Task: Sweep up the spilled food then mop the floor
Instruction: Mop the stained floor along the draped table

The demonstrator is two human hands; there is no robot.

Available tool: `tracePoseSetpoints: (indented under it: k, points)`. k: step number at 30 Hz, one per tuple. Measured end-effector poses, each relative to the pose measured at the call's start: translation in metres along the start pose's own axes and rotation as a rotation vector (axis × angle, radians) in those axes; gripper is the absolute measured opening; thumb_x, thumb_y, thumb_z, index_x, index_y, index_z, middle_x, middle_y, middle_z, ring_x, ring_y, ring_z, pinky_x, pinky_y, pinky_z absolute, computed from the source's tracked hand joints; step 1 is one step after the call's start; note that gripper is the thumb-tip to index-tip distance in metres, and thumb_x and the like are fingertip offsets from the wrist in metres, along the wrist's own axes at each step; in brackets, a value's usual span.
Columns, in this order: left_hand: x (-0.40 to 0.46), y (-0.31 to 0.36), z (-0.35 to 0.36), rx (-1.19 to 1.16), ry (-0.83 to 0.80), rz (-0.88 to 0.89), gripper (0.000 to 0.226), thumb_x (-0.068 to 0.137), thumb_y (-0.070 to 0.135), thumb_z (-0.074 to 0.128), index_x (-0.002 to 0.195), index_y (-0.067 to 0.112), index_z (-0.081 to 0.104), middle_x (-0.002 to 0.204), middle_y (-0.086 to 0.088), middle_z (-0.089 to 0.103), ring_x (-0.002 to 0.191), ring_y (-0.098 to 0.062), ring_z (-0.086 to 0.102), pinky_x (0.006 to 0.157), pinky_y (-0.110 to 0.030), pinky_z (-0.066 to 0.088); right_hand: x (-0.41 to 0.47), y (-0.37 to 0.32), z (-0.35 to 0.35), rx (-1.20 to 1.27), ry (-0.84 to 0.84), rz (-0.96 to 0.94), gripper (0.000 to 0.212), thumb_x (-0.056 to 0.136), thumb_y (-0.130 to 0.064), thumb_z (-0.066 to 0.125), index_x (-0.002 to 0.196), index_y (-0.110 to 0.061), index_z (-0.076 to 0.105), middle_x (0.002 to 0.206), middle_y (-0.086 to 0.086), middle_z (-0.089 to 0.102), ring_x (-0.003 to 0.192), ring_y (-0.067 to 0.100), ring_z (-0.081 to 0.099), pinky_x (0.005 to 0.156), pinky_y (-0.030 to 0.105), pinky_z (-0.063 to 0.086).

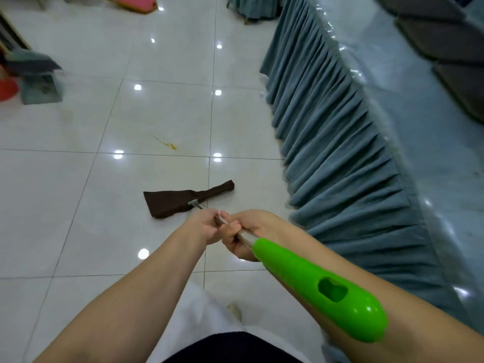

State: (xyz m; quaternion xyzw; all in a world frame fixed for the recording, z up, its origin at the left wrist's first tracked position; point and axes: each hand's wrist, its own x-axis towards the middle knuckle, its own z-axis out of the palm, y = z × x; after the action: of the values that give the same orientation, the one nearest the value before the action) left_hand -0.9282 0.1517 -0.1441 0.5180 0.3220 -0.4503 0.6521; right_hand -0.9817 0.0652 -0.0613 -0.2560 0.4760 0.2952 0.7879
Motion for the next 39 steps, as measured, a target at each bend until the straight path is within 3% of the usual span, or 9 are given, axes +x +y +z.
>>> tracePoseSetpoints:
  k: [4,10,16,21,25,29,34,39]
  points:
    - [0.004,0.001,0.007,-0.264,-0.078,-0.082,0.04,0.104,0.015,0.025,0.065,0.006,0.03,0.031,-0.01,0.037,0.018,-0.016,0.038,0.026,-0.013,0.037,-0.022,-0.002,-0.006,-0.027,0.029,0.023,0.027,0.1,-0.009,0.039,0.076,-0.014,0.05,0.062,-0.002,0.038,0.019,0.005,0.029,0.024,0.009,0.027]
    - [0.014,0.003,0.007,-0.385,-0.111,-0.042,0.038,0.104,0.016,0.027,0.069,0.004,0.037,0.032,-0.01,0.042,0.021,-0.015,0.044,0.033,-0.016,0.044,-0.021,-0.005,-0.004,0.011,0.012,0.013,0.023,0.098,-0.008,0.045,0.077,-0.014,0.054,0.061,-0.002,0.035,0.02,0.006,0.03,0.023,0.01,0.029]
    - [0.053,0.005,-0.008,-0.443,-0.07,-0.1,0.034,0.103,0.017,0.027,0.077,0.002,0.041,0.065,-0.007,0.043,0.054,-0.014,0.043,0.038,-0.022,0.048,0.023,-0.008,-0.001,0.098,0.045,0.034,0.025,0.1,-0.007,0.04,0.086,-0.021,0.056,0.058,0.0,0.034,0.019,0.007,0.03,0.022,0.011,0.027]
    - [0.092,0.025,-0.027,-0.473,-0.025,-0.149,0.032,0.103,0.018,0.03,0.078,0.002,0.042,0.07,-0.007,0.043,0.055,-0.013,0.044,0.036,-0.022,0.05,0.059,-0.025,0.021,0.115,0.048,0.079,0.019,0.101,-0.012,0.042,0.092,-0.022,0.056,0.051,0.002,0.037,0.019,0.008,0.03,0.022,0.012,0.027]
    - [0.112,0.068,-0.036,-0.45,-0.034,-0.148,0.037,0.103,0.018,0.029,0.07,0.004,0.039,0.064,-0.005,0.039,0.032,-0.015,0.045,0.033,-0.018,0.046,0.083,-0.054,0.053,0.099,0.059,0.089,0.018,0.101,-0.013,0.042,0.094,-0.021,0.057,0.05,0.001,0.042,0.02,0.007,0.03,0.022,0.012,0.026]
    - [0.13,0.125,-0.046,-0.446,-0.026,-0.16,0.038,0.104,0.021,0.03,0.072,0.004,0.04,0.065,-0.005,0.041,0.048,-0.014,0.043,0.033,-0.022,0.049,0.109,-0.091,0.093,0.072,0.062,0.105,0.025,0.102,-0.012,0.039,0.088,-0.019,0.058,0.036,0.003,0.042,0.019,0.007,0.03,0.022,0.011,0.027]
    - [0.154,0.2,-0.072,-0.443,-0.003,-0.185,0.037,0.102,0.021,0.03,0.071,0.005,0.039,0.06,-0.004,0.041,0.044,-0.013,0.044,0.032,-0.016,0.045,0.153,-0.127,0.153,0.083,0.085,0.061,0.028,0.102,-0.01,0.036,0.105,-0.028,0.057,0.054,0.002,0.042,0.021,0.006,0.031,0.024,0.009,0.027]
    - [0.179,0.271,-0.1,-0.416,-0.023,-0.219,0.036,0.102,0.02,0.028,0.07,0.006,0.038,0.051,-0.006,0.043,0.051,-0.011,0.037,0.035,-0.015,0.042,0.191,-0.159,0.214,0.12,0.093,0.043,0.028,0.101,-0.01,0.038,0.104,-0.029,0.058,0.062,0.002,0.045,0.022,0.006,0.032,0.024,0.009,0.028]
